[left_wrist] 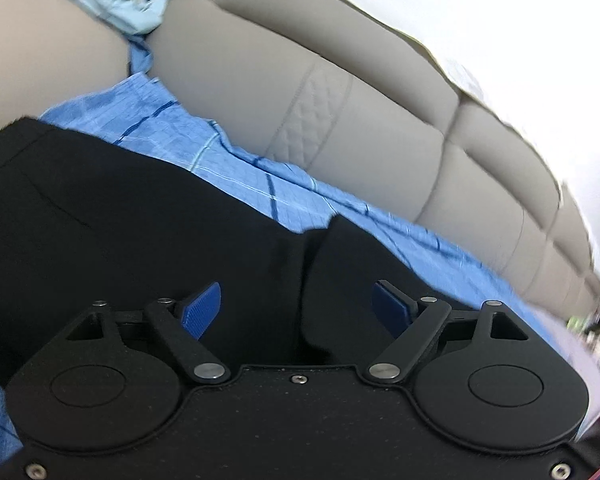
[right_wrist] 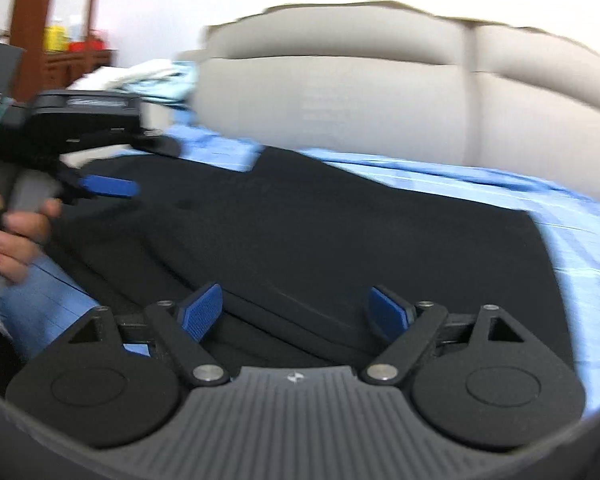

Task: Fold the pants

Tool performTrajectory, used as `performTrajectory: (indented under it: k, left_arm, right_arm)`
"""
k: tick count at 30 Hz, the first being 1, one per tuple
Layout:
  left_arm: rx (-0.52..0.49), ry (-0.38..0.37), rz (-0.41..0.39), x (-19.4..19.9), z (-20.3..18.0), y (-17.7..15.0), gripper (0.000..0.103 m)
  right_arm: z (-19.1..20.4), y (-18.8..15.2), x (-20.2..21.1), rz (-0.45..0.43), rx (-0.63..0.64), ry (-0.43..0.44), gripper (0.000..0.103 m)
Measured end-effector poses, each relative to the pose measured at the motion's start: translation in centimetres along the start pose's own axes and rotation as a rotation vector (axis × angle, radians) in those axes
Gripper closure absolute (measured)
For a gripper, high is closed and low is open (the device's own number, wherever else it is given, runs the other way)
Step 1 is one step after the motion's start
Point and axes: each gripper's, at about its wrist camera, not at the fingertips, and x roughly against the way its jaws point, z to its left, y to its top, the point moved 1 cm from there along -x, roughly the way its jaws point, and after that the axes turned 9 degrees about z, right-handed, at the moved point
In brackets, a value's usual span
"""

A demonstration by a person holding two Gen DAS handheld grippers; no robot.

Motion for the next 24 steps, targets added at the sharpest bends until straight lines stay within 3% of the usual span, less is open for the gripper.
performTrajectory:
  k: [5, 9, 14, 17, 19, 21, 23, 24]
  left_arm:
    - [-0.010, 0.043, -0.008, 2.8, -2.0, -3.4, 0.026]
    - [-0.002, -0.021, 0.058, 3.7, -4.2, -6.1, 0.026]
    - [0.103, 0.018, 0.102, 0.8, -4.5, -6.8, 0.031]
    - [0.174, 0.013, 0.027, -0.1, -4.3, -6.5, 0.025]
    - [0.221, -0.019, -0.013, -0.9, -4.3, -6.3, 0.009]
    - [0.265, -0.033, -0.045, -1.6, -4.3, -6.0, 0.010]
    - [0.276, 0.007, -0.026, -2.2, -4.7, -5.3, 0.049]
    - [0.280, 0.035, 0.010, -2.6, -4.8, -4.8, 0.090]
  right_arm:
    - [-3.7, -2.6, 2.4, -0.006, -0.052, -0.196, 0.011]
    - [-5.6, -4.4, 3.4, 0.006, -0.056, -0.296, 0.008]
    - [-6.1, -4.9, 2.6, 0.013, -0.052, -0.329, 0.007]
    - [-6.1, -4.9, 2.5, 0.001, -0.056, -0.329, 0.005]
    - [-5.9, -5.0, 2.5, -0.013, -0.059, -0.314, 0.005]
    - [-5.4, -4.7, 2.5, -0.035, -0.053, -0.279, 0.001]
    - [-4.4, -4.3, 2.4, -0.066, -0.026, -0.242, 0.000]
    - [-3.7, -4.1, 2.3, -0.081, -0.004, -0.222, 0.000]
